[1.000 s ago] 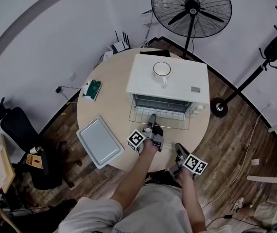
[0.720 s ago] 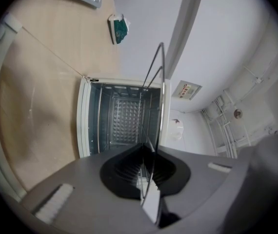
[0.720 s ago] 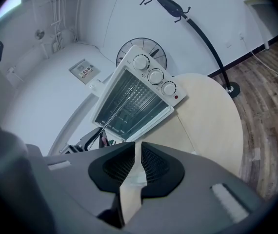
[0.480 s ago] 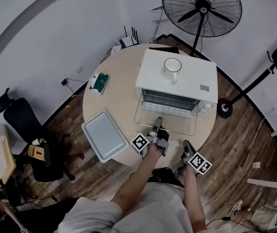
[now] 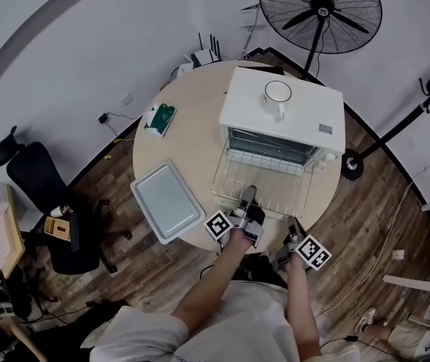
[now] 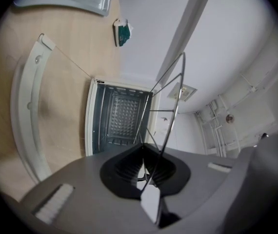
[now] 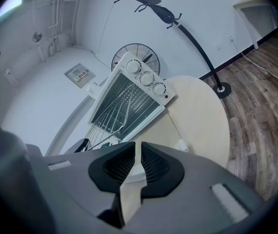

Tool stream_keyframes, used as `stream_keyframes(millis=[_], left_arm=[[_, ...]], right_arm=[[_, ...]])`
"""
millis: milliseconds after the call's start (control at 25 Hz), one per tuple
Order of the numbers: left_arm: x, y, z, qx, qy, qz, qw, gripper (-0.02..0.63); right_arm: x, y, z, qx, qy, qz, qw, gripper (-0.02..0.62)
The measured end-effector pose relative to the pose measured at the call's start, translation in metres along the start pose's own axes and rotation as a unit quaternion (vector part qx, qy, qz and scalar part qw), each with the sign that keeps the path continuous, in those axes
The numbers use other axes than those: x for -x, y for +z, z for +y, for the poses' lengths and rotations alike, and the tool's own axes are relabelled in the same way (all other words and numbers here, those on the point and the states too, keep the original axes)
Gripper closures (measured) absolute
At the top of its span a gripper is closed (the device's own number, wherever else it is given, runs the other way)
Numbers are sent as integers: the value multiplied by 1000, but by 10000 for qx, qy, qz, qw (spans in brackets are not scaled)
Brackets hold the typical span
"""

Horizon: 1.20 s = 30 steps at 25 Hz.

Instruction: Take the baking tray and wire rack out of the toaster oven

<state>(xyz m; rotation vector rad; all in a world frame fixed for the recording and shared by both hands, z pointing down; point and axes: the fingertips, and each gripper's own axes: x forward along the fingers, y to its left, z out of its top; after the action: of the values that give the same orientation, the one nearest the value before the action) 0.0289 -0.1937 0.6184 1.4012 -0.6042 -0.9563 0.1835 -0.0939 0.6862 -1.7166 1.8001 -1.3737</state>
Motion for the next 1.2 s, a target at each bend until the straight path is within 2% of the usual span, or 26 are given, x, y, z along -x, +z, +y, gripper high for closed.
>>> stream_keyframes(millis=[320,640,840,1080,1200], left_arm=[[45,14,5,125,15,-218,9997,549],[115,77,2,90,-5,-993,9950,549],[164,127,-10,27,-159,-1572,9874,548],[232,188,-16,-180,-110,-2287,9733,549],[267,216,-14,-210,-23,-2576,9660,549]], right_arm=[[2,-26,11,128,55,190,9997,557],[-7,-74,40,342,299,616,9971,562],[-15,-108,64,552,473,928,9930,561],[-33,-143,95,671,750,1296,9864,561],[-38,-168,114,876,949,1618,9783,561]])
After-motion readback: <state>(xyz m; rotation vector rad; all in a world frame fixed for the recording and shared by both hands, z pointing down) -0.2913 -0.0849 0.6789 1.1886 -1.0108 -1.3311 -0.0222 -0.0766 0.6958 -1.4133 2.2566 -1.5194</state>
